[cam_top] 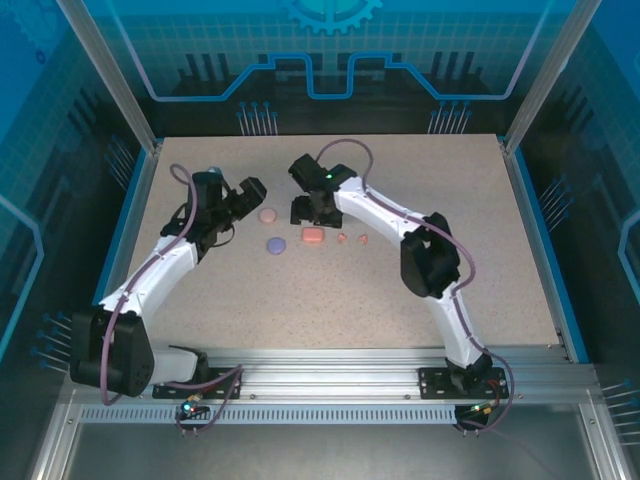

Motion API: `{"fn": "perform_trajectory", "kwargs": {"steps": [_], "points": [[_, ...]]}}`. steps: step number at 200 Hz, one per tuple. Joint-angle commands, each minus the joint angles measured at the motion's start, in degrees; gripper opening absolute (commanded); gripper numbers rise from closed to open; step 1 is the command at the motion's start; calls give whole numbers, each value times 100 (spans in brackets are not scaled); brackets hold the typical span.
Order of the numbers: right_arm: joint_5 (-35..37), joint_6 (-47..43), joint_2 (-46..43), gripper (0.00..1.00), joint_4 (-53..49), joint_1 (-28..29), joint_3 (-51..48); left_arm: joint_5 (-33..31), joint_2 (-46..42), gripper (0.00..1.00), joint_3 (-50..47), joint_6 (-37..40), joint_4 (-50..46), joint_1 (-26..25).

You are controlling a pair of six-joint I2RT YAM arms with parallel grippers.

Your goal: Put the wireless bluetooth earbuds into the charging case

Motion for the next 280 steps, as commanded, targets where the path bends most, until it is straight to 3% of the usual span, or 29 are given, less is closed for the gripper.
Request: {"fn": "perform_trajectory", "kwargs": {"steps": [1,37,170,226,261,280], "points": [[382,289,621,80,-973,142,787,-84,-157,99,214,81,-429,155],[691,523,1378,81,-1556,252,1699,-114,-360,99,302,166,-277,295],[764,702,2227,75,-1560,246,2331,103,-500,99,-40,233,123,346],[489,577,2198,62,-1483,190,2278,372,-599,99,-268,-46,474,352],[261,519,1846,44,-1219,199,1865,744,-832,99,-541,-288,811,362],[194,541,1551,42,-1122,218,1639,853,-881,99,-558,-268,658,362]]}}
